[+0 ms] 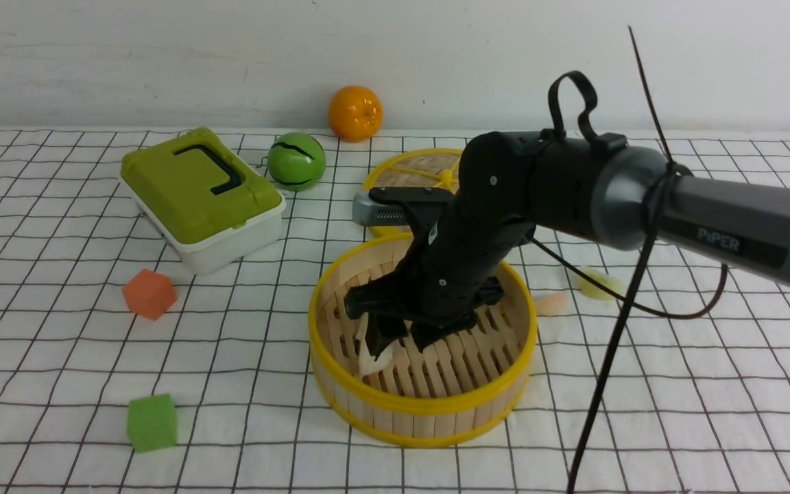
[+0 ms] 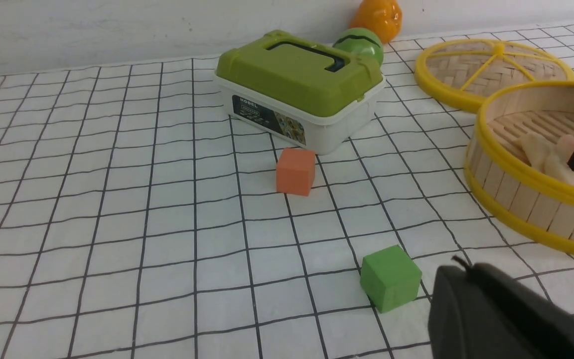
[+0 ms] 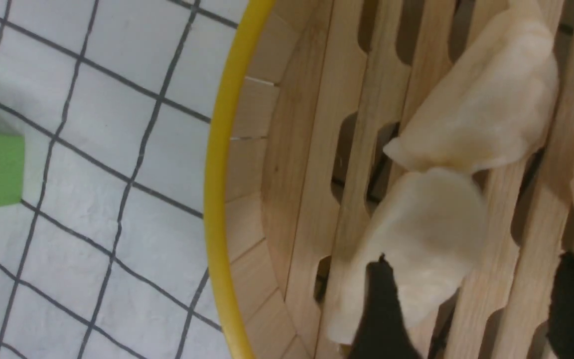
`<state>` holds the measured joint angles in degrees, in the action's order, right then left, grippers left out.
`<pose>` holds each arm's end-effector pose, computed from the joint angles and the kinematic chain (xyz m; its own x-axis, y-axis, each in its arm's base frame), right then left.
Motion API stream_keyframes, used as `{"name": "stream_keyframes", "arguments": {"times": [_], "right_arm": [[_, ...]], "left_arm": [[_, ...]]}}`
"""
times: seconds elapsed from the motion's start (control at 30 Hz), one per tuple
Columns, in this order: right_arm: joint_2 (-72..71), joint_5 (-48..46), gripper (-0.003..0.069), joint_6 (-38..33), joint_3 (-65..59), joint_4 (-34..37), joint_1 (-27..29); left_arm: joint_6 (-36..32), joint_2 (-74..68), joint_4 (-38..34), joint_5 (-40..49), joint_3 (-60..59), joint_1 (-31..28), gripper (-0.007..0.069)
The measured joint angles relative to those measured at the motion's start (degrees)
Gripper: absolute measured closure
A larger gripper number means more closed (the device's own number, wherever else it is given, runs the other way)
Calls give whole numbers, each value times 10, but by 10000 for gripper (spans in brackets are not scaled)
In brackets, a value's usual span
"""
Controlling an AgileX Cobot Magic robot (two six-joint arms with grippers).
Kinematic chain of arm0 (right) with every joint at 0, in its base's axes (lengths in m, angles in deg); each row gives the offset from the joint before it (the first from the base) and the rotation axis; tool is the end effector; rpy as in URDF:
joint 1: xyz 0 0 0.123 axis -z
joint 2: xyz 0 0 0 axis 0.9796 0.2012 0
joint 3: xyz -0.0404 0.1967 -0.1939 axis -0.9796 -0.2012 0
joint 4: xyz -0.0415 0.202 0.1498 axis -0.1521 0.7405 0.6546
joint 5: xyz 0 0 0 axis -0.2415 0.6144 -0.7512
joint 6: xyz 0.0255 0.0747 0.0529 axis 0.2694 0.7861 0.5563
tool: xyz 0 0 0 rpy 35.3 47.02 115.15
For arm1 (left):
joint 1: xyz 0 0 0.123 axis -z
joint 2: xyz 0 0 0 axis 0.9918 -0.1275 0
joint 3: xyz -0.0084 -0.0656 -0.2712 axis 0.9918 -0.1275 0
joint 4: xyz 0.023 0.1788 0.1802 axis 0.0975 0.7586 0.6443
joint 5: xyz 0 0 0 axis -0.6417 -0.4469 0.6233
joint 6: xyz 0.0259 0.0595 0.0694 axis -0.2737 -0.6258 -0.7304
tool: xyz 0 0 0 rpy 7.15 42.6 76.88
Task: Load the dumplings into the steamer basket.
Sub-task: Use the right arm to put the dumpling into the steamer, then use the right arm to grab a dumpling
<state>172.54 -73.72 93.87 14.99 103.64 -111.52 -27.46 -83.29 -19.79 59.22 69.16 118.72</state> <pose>0.3719 0.2720 0.1982 -0.9288 -0.2023 -0.3106 -0.3133 0.8762 0.3662 0.0437 0.0161 0.2667 -0.2133 0.0612 -0.9751 0.2003 0.9796 0.0177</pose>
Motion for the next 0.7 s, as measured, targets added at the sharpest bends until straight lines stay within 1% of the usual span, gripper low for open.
{"name": "stream_keyframes", "arguments": {"times": [0.07, 0.13, 0.23, 0.27, 0.3, 0.4, 0.43, 0.47, 0.5, 0.53, 0.57, 0.63, 0.7], "right_arm": [[-1, -1, 181, 0, 1, 0, 0], [-3, -5, 180, 0, 3, 0, 0], [-28, -38, 185, 0, 23, -31, 1], [-40, -51, 189, 0, 34, -57, 1], [-46, -56, 190, 0, 36, -62, 2], [-92, -101, 194, 0, 64, -172, 19], [-94, -104, 194, 0, 64, -179, 21], [-108, -117, 194, 2, 68, -227, 39], [-109, -118, 194, 2, 69, -233, 41], [-113, -127, 194, 2, 70, -262, 64], [-111, -131, 195, 1, 70, -271, 83], [-100, -143, 195, -12, 70, -261, 118], [-75, -156, 197, -38, 70, -213, 159]], "left_arm": [[1, 0, 0, -1, 0, 0, 637], [1, 0, 0, -1, 0, 0, 637], [12, 0, -23, -2, 0, 0, 636], [17, 0, -34, -1, 0, 0, 636], [18, 0, -34, -1, 0, 0, 636], [22, 0, -41, 2, 0, 0, 636], [22, 0, -41, 2, 0, 0, 636], [24, 0, -41, 2, 0, 0, 636], [24, 0, -41, 2, 0, 0, 636], [25, 0, -41, 2, 0, 0, 636], [26, 0, -41, 2, 0, 0, 636], [26, 0, -41, 2, 0, 0, 636], [26, 0, -41, 2, 0, 0, 636]]}}
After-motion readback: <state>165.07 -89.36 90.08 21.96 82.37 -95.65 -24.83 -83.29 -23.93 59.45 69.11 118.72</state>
